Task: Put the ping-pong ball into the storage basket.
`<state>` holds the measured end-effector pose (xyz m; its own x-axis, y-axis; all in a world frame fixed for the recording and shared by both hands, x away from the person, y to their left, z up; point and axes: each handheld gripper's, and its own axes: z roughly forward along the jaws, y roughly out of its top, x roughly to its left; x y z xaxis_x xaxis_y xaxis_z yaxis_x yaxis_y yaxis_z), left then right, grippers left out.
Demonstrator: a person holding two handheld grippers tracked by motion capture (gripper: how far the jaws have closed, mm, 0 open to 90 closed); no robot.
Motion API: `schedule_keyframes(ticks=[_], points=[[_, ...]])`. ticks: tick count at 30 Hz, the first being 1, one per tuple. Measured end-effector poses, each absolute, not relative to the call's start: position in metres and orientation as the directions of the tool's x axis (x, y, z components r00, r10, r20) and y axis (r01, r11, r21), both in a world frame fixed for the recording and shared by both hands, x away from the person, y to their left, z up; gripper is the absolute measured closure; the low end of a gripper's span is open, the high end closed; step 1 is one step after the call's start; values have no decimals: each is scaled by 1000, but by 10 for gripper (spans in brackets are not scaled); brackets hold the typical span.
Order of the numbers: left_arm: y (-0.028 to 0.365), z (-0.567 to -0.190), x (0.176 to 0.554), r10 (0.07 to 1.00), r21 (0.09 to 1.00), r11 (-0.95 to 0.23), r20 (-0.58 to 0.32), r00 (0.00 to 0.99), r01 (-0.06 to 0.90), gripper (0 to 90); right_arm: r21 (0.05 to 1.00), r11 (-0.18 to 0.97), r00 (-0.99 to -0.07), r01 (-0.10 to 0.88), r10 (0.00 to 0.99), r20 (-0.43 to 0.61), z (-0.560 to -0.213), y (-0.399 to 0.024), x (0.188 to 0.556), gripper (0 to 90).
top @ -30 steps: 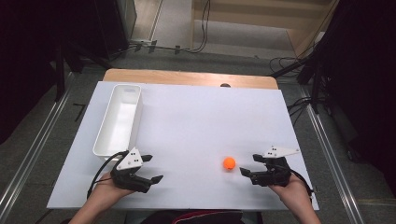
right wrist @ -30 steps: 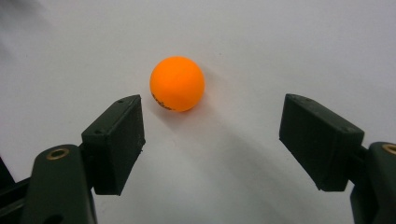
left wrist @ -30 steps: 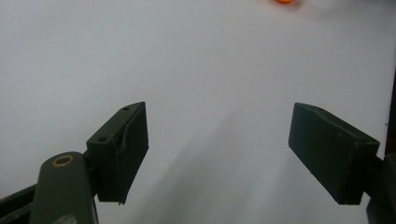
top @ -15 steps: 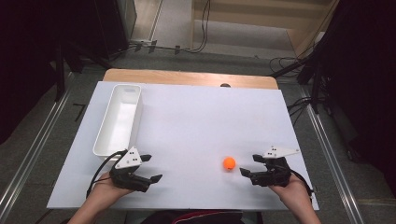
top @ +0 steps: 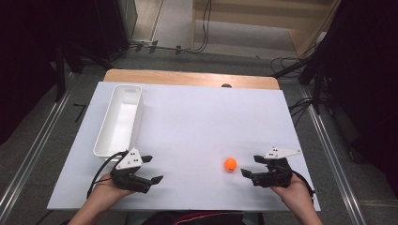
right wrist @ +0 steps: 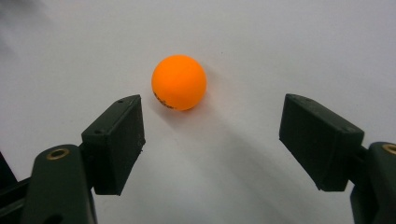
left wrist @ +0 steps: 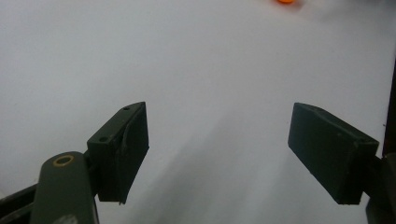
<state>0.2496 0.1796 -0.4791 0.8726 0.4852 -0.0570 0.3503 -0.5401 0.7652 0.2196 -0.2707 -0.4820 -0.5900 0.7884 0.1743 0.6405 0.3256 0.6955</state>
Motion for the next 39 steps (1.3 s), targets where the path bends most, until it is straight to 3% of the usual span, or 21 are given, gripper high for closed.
schedule_keyframes(ticks=[39], points=[[161, -465, 251, 481, 797, -491, -90, 872, 353, 197, 691, 327, -586, 645, 792, 172, -483, -271, 220, 207]])
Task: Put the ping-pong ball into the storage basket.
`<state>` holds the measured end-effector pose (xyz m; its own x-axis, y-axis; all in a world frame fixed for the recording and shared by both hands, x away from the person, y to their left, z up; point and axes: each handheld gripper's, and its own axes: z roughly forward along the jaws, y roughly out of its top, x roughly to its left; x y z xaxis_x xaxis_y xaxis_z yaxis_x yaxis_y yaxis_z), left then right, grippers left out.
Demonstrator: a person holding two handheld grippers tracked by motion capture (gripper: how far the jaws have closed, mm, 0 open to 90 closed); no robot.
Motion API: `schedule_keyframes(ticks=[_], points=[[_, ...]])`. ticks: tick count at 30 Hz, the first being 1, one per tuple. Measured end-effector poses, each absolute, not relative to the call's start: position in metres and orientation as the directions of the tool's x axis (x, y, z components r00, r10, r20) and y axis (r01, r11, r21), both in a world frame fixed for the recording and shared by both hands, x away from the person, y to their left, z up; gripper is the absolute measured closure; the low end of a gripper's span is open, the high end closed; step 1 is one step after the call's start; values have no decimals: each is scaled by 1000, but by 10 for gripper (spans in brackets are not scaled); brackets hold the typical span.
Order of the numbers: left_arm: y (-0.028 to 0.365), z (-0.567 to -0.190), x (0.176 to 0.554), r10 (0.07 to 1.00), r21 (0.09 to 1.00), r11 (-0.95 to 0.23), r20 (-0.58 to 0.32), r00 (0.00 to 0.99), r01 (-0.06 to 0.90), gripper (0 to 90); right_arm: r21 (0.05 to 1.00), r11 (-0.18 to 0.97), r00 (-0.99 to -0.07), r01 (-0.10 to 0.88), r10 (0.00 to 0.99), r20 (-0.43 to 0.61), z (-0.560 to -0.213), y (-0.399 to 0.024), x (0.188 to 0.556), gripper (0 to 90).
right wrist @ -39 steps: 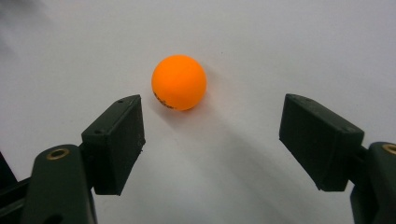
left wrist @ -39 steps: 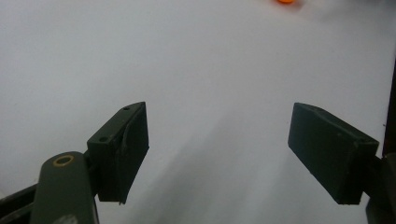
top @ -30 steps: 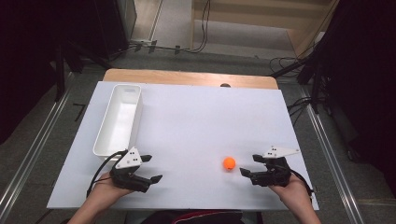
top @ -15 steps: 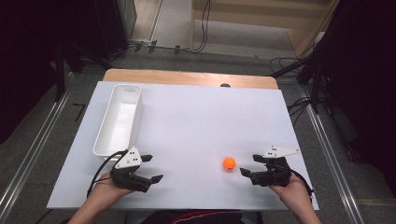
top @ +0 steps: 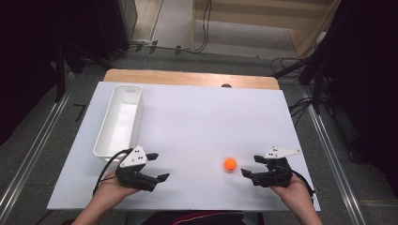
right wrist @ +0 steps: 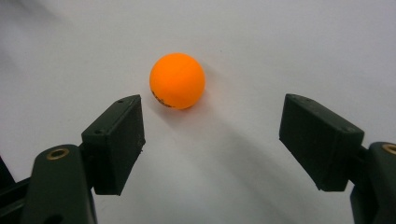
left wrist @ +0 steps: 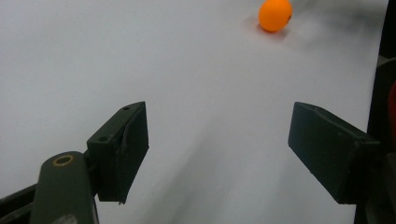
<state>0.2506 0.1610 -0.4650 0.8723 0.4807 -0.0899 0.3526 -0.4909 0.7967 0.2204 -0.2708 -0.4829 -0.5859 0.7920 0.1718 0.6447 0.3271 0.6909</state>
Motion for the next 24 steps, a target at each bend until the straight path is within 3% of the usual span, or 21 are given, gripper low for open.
schedule_keyframes(ticks=[20, 24], points=[[138, -458, 257, 477, 798, -500, -71, 876, 336, 197, 689, 325, -583, 648, 794, 173, -482, -272, 219, 207], [136, -455, 258, 470, 815, -474, -85, 879, 332, 234, 688, 326, -583, 649, 794, 174, -482, -272, 219, 207]])
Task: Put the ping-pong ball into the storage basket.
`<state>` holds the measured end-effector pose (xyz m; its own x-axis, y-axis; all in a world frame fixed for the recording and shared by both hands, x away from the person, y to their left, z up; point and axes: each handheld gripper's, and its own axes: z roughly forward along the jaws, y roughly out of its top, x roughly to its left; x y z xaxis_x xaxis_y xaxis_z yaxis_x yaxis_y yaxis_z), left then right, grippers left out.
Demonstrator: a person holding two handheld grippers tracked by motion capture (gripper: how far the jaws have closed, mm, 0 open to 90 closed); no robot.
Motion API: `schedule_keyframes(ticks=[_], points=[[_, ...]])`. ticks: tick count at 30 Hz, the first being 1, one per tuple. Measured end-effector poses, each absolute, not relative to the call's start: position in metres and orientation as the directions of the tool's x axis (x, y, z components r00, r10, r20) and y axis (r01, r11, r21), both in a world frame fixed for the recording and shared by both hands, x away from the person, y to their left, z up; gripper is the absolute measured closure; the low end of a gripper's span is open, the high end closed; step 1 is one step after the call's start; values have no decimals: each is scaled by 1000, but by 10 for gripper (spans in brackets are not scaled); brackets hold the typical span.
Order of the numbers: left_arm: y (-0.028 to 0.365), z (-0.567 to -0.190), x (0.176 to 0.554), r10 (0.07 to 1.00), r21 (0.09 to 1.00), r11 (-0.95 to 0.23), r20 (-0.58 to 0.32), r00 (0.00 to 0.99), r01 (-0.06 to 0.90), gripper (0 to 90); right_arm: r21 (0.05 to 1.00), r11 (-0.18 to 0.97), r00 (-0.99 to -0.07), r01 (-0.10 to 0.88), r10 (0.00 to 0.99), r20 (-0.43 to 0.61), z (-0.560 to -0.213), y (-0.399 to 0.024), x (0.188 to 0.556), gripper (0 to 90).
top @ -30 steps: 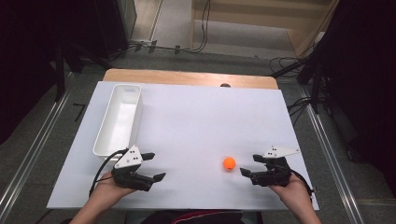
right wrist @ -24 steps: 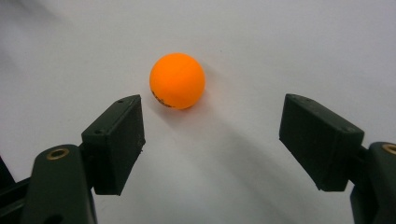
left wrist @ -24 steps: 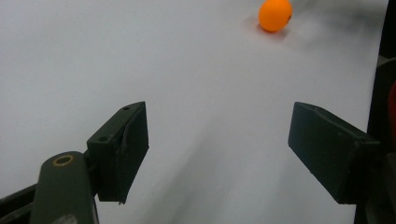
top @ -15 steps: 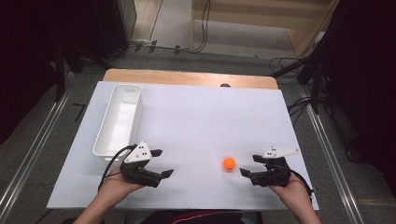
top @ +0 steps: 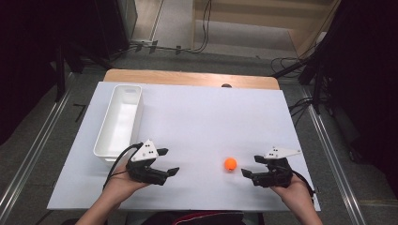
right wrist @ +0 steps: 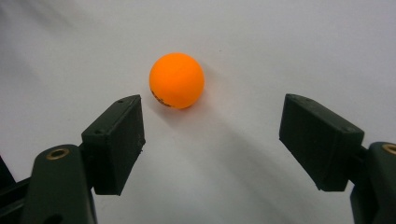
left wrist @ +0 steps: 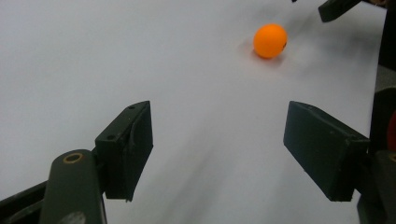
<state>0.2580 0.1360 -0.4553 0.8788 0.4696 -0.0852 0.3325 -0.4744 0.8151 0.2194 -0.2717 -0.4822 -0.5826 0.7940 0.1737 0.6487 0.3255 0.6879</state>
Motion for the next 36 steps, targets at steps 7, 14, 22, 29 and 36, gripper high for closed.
schedule_keyframes(ticks=[7, 14, 22, 29, 36], points=[[131, -454, 264, 460, 825, -450, -113, 881, 341, 219, 692, 323, -582, 645, 794, 172, -482, -272, 219, 207], [123, -455, 268, 439, 815, -453, -148, 886, 361, 203, 692, 320, -580, 647, 796, 174, -482, -272, 219, 207], [114, -456, 274, 451, 826, -431, -151, 880, 362, 204, 692, 318, -578, 648, 797, 175, -482, -273, 219, 207], [102, -455, 278, 441, 815, -450, -153, 884, 366, 202, 692, 320, -580, 647, 796, 175, -482, -273, 219, 207], [96, -454, 281, 436, 813, -449, -162, 885, 370, 202, 693, 319, -578, 647, 797, 173, -482, -273, 219, 207]])
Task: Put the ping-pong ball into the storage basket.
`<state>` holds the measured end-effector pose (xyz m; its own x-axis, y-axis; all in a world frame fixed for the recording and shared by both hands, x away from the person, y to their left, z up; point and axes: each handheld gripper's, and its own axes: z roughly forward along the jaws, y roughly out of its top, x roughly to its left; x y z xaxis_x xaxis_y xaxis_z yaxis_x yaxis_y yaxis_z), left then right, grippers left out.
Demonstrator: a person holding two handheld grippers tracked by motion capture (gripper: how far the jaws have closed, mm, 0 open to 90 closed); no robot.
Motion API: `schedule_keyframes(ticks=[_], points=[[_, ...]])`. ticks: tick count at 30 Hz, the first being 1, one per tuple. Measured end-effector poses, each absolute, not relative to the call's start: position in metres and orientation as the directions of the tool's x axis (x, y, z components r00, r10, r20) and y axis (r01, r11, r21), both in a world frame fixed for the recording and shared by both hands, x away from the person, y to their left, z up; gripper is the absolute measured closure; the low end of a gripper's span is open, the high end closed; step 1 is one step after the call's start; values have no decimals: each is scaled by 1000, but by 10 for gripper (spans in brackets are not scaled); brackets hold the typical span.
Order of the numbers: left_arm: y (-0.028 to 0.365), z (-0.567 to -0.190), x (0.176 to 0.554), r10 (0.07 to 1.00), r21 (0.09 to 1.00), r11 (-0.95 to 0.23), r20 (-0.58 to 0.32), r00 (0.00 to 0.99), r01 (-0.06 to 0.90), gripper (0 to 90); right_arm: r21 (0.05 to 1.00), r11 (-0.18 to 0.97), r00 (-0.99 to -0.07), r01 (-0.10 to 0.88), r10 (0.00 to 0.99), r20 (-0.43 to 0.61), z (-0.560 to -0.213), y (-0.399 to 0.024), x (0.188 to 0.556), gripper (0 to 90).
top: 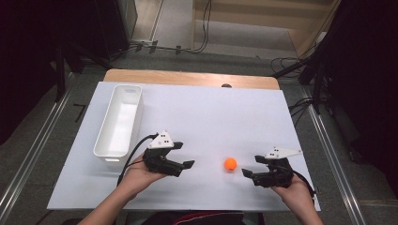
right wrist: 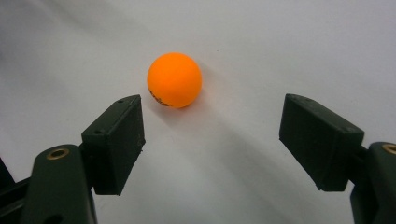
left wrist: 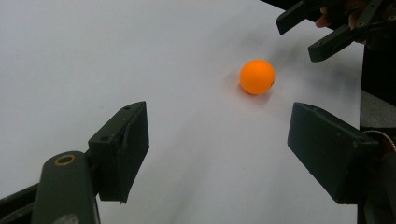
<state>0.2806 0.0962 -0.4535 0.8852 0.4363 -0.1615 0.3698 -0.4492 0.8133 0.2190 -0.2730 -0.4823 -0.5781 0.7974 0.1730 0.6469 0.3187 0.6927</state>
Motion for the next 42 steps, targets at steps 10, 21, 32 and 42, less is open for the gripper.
schedule_keyframes(ticks=[10, 21, 32, 42], points=[[87, -449, 286, 431, 814, -450, -162, 888, 367, 202, 690, 319, -577, 649, 798, 174, -483, -273, 219, 207], [72, -444, 294, 422, 813, -454, -166, 891, 366, 202, 685, 311, -570, 659, 800, 185, -483, -273, 219, 207], [57, -440, 301, 410, 810, -456, -176, 895, 368, 202, 687, 315, -572, 655, 801, 178, -483, -274, 219, 207], [45, -438, 308, 406, 803, -463, -185, 895, 376, 202, 685, 315, -573, 657, 799, 182, -483, -274, 219, 207]])
